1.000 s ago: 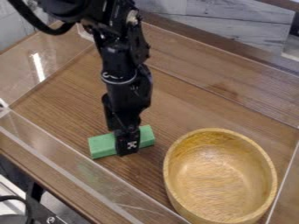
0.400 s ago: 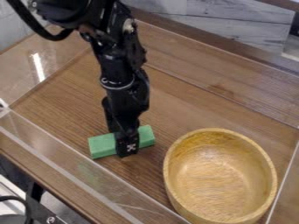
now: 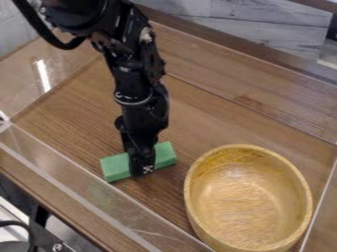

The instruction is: Put the green block in the brown bowl

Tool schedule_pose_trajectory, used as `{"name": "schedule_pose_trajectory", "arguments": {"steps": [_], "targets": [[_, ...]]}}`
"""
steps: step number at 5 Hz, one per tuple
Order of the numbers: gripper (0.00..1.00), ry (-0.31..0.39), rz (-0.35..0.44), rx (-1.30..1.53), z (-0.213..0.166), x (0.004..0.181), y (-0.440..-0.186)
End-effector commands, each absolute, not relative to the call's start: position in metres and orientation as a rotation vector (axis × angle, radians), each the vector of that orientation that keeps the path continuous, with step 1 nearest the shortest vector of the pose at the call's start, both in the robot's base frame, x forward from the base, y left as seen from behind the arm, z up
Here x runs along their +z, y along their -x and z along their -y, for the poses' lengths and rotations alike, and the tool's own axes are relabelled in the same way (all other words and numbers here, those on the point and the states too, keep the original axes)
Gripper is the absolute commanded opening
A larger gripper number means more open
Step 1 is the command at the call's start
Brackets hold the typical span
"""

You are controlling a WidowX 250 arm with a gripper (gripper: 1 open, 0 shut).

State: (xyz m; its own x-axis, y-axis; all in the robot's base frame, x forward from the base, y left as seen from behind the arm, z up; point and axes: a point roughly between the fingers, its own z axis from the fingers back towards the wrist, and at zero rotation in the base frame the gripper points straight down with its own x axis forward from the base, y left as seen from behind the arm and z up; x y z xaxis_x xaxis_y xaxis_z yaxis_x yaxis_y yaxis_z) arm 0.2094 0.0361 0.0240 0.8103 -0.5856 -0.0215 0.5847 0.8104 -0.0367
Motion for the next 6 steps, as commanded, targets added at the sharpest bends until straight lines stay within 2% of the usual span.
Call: {"name": "schedule_pose_trajectory", "arguments": {"steps": [1,3,4,6], "targets": [[0.0,0.002,0.001,-0.6,-0.043,0.039,-0.219],[0.0,-0.009,0.002,-0.56,-0.049,0.056,-0.226],[0.0,-0.028,0.021,-0.521,-0.054,0.073,-0.234],[0.0,-0.085,0.072,-0.287,-0.068,0.122,-0.245]]}}
